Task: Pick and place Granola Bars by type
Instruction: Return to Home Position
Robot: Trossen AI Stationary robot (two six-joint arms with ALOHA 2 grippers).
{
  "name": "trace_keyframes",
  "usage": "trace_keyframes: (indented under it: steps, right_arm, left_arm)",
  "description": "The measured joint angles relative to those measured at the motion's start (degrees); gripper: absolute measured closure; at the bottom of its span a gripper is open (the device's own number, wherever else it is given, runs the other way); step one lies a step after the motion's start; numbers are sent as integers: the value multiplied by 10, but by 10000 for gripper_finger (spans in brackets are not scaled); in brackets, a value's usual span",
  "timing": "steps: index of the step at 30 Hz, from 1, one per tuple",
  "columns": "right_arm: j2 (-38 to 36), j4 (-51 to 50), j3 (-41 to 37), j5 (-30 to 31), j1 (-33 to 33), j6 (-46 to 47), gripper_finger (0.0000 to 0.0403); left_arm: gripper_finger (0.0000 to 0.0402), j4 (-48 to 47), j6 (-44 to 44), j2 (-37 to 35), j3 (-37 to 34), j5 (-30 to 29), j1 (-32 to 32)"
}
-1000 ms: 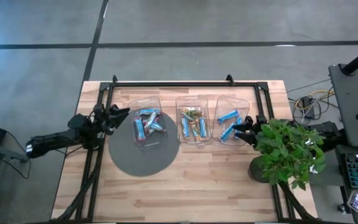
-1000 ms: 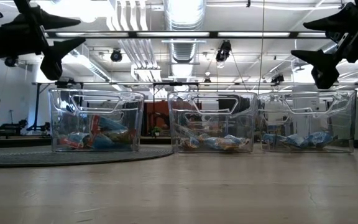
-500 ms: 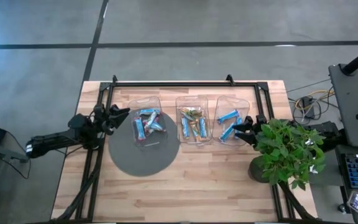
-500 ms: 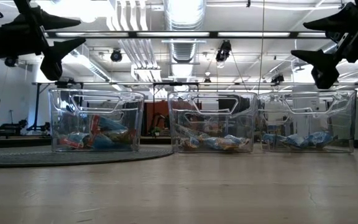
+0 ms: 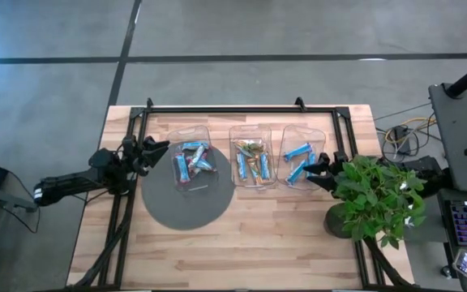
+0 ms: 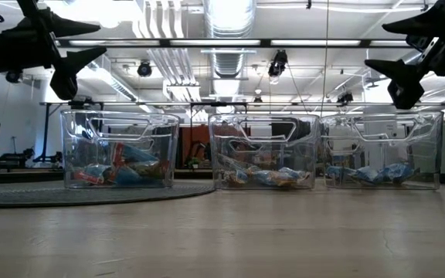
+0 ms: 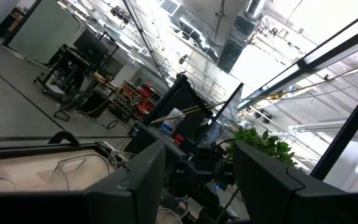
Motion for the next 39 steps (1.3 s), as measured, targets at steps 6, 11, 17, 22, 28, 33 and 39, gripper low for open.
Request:
trace_keyframes:
  steps: [6, 11, 17, 22, 28, 33, 39]
  right_arm:
    - [0, 0, 0, 0, -20, 0, 154]
    - [0, 0, 0, 0, -36, 0, 154]
    - [0, 0, 0, 0, -36, 0, 154]
    - [0, 0, 0, 0, -36, 0, 154]
    - [0, 0, 0, 0, -36, 0, 154]
    - [0, 0, 0, 0, -36, 0, 154]
    - [2, 0, 0, 0, -36, 0, 154]
  left_arm:
    - [230, 0, 0, 0, 0, 0, 0]
    - [230, 0, 0, 0, 0, 0, 0]
    - [230, 0, 0, 0, 0, 0, 0]
    - [230, 0, 0, 0, 0, 0, 0]
    - [230, 0, 0, 0, 0, 0, 0]
    - [230, 0, 0, 0, 0, 0, 0]
    - [230, 0, 0, 0, 0, 0, 0]
